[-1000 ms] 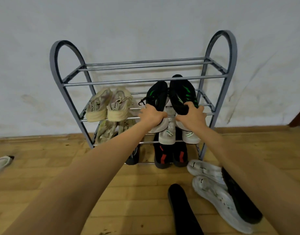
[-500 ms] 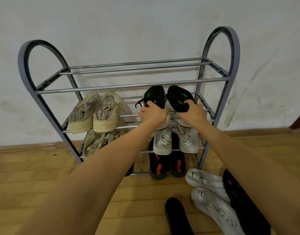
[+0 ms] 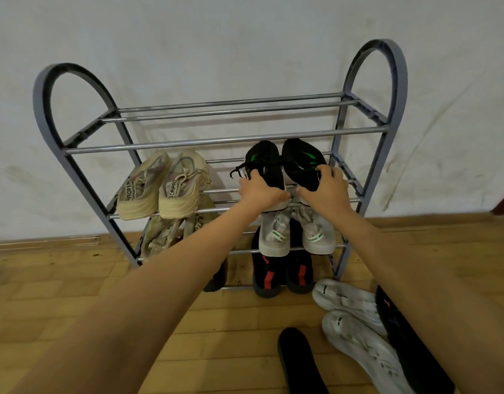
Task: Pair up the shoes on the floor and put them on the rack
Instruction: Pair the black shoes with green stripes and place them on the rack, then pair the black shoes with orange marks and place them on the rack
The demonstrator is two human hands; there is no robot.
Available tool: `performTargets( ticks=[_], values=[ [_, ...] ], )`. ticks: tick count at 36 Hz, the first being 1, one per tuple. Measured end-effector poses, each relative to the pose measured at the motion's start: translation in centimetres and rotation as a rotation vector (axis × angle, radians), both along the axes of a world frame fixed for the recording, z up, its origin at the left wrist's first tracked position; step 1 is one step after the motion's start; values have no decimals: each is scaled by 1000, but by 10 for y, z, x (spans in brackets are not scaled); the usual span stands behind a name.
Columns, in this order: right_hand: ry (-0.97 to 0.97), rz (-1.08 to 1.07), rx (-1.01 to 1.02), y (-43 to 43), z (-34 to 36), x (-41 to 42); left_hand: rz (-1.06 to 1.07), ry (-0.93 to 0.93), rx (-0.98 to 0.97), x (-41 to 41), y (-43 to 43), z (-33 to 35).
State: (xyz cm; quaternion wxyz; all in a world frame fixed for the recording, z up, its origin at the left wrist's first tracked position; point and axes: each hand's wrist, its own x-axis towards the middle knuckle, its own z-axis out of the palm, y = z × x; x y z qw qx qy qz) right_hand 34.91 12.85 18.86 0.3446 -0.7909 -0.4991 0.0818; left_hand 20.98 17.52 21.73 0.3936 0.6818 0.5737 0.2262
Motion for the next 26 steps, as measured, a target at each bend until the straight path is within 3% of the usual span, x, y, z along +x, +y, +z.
performTargets(
  ticks=[6,9,13,17,22,26],
  values=[
    [-242,68,-35,-26,-3,-6,-26,-4,64,-4,-14,-2],
    [-414,105,-7,-47,-6,-13,2,100,234,-9,-36,-9],
    [-467,115,-5,-91,-12,-22,-2,182,456,-14,-83,-32],
    [-483,152,-41,-142,-30,-25,-117,205,347,-25,-131,-61],
    [-463,172,-181,-190,-68,-23,-247,404,177,-32,-185,-96],
    [-488,178,-318,-217,-112,-16,-349,486,-103,-30,-224,-130]
  ],
)
